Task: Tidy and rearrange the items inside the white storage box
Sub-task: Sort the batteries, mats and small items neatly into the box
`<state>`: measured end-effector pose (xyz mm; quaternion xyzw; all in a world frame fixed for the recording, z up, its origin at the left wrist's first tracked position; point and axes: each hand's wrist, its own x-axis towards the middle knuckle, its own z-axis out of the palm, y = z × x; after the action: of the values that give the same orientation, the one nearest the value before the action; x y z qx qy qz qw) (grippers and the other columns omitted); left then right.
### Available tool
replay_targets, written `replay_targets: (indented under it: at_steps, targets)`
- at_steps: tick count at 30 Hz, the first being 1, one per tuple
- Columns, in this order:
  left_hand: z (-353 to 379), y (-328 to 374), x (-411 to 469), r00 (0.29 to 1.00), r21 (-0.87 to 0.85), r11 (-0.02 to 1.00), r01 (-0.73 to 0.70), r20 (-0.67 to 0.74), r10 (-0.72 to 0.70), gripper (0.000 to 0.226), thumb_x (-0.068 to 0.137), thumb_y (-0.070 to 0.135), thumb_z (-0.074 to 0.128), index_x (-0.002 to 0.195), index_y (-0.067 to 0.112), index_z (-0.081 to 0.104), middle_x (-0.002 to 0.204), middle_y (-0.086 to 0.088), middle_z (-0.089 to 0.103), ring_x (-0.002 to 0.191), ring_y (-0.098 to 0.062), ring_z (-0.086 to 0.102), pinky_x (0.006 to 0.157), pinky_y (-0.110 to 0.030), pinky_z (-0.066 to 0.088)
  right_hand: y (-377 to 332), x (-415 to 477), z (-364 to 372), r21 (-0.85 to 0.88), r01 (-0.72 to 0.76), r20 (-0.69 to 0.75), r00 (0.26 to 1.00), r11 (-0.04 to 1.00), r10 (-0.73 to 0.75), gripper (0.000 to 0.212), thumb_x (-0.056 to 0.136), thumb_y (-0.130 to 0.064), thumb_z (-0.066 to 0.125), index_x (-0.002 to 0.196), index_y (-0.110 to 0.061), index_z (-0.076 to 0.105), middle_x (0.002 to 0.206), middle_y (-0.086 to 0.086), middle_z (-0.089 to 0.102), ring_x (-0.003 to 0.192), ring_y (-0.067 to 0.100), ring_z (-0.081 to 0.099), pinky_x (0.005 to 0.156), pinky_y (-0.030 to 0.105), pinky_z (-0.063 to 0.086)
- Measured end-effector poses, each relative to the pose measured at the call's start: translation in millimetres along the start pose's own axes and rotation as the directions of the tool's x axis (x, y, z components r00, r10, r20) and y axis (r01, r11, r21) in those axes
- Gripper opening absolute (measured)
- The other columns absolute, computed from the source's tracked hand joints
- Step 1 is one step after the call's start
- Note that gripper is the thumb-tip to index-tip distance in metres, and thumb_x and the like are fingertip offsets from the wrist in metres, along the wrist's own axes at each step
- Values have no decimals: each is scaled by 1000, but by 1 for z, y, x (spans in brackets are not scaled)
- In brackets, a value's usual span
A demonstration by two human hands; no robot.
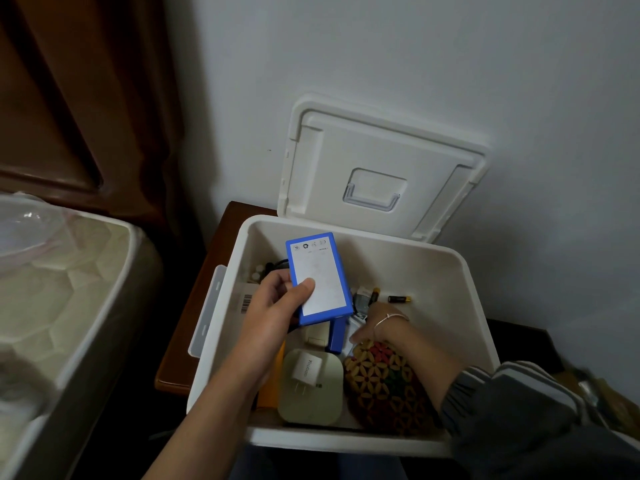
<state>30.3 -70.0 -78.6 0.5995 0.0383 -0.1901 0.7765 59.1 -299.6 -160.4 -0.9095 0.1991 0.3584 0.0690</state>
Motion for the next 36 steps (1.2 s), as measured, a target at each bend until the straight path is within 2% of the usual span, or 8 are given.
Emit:
replay_targets:
  at_steps: [5,11,20,23,26,30,34,36]
  targets:
    - [1,1,0,1000,-1,1000,2,-1,-2,48,74,44,64,113,18,57,106,-3,70,94,-13,71,67,-20,55,4,-4,-7,-64,5,106,994,998,2,83,71,-56,71,134,-5,49,134,11,51,117,26,54,88,31,48]
    - [0,1,-2,1000,-7,1000,2,8,-2,49,74,44,64,114,18,57,108,-3,69,95,-12,71,67,-19,55,9,-13,-18,-98,103,173,981,990,-85,61,76,-56,63,122,-15,62,125,3,57,103,18,56,80,27,48]
    - [0,-1,-1,1000,-7,1000,-8,0,8,47,75,43,65,114,18,57,105,-2,70,93,-12,71,64,-17,54,30,-36,-27,352,383,-104,923,854,-371,18,80,-19,73,94,-13,64,90,1,65,83,13,59,77,23,48]
    - [0,0,-1,1000,-9,1000,-14,4,14,47,74,42,65,114,18,57,104,-1,71,93,-11,71,64,-17,55,35,-41,-30,484,446,-338,889,753,-309,13,82,-12,71,83,-16,59,71,-7,58,66,4,53,59,8,42]
    - [1,0,-1,1000,2,1000,-29,2,29,46,75,42,64,114,19,58,103,0,71,93,-11,71,64,-16,54,44,-44,-31,581,469,-516,844,665,-145,14,83,-11,70,80,-13,57,75,-3,60,72,10,57,65,14,43]
    - [2,0,-1,999,1,999,-43,-10,43,43,74,42,64,111,21,58,98,2,72,91,-11,71,63,-17,55,53,-51,-25,727,411,-493,870,550,1,11,85,-15,68,78,-12,60,86,12,67,75,24,63,74,35,50]
    - [3,-1,-1,998,16,998,-61,-19,61,36,75,41,64,107,24,59,93,7,73,89,-10,71,62,-16,54,53,-58,-16,762,364,-442,897,536,19,17,88,-14,64,72,-19,61,78,8,64,63,14,57,50,15,41]
    - [2,-1,0,997,25,997,-72,-31,73,36,76,41,65,107,24,59,95,8,73,90,-10,71,62,-16,55,50,-61,-12,808,315,-373,927,498,19,10,89,-13,63,80,-18,62,81,7,62,68,14,56,48,15,40]
